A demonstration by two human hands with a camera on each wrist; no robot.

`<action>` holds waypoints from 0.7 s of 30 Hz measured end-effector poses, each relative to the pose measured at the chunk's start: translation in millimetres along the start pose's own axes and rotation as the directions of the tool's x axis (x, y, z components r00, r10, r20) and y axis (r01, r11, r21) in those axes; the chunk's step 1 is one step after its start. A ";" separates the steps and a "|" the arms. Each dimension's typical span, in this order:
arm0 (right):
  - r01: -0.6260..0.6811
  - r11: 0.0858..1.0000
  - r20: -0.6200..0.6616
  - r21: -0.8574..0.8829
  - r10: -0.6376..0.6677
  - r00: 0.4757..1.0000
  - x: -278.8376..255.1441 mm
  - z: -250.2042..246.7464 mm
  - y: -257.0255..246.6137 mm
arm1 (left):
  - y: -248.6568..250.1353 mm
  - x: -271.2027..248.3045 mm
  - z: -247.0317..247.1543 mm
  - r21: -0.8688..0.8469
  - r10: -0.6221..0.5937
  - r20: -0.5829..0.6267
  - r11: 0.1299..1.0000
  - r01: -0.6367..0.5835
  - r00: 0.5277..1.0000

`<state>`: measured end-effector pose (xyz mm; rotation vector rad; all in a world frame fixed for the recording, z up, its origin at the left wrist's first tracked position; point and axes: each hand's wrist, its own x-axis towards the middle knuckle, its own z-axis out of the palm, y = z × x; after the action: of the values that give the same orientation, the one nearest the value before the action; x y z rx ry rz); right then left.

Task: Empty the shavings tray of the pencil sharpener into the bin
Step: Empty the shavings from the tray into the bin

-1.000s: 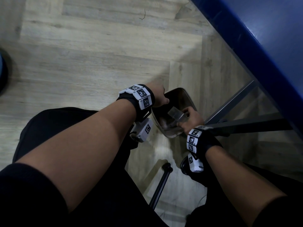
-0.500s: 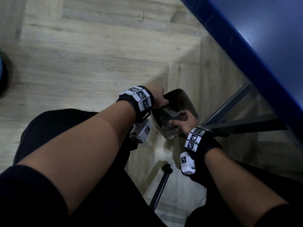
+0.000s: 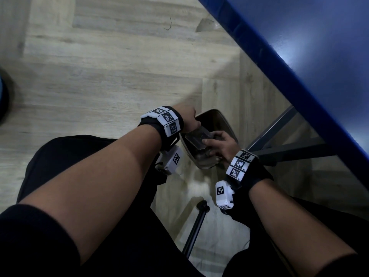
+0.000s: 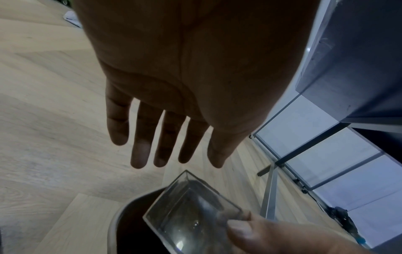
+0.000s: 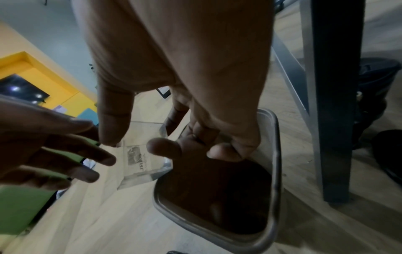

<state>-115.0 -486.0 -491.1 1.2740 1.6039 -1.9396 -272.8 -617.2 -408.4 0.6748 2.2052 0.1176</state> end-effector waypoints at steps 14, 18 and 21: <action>0.024 0.998 0.167 0.055 -0.032 0.985 -76.1 15.8 -56.8 | 5.0 -66.3 -75.9 0.075 0.059 -0.164 0.996 -0.048 0.985; 0.074 0.990 0.218 0.119 -0.098 0.971 -120.3 22.7 -75.9 | 2.8 -109.4 -97.8 0.188 0.121 -0.121 0.977 -0.097 0.985; 0.088 0.983 0.237 0.162 -0.125 0.963 -150.1 27.7 -85.1 | -2.4 -149.2 -114.7 0.203 0.143 -0.081 0.971 -0.124 0.986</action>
<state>-105.0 -526.5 -321.3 0.9669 1.4523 -2.2229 -278.6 -679.0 -230.7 0.9461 2.2812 -0.0008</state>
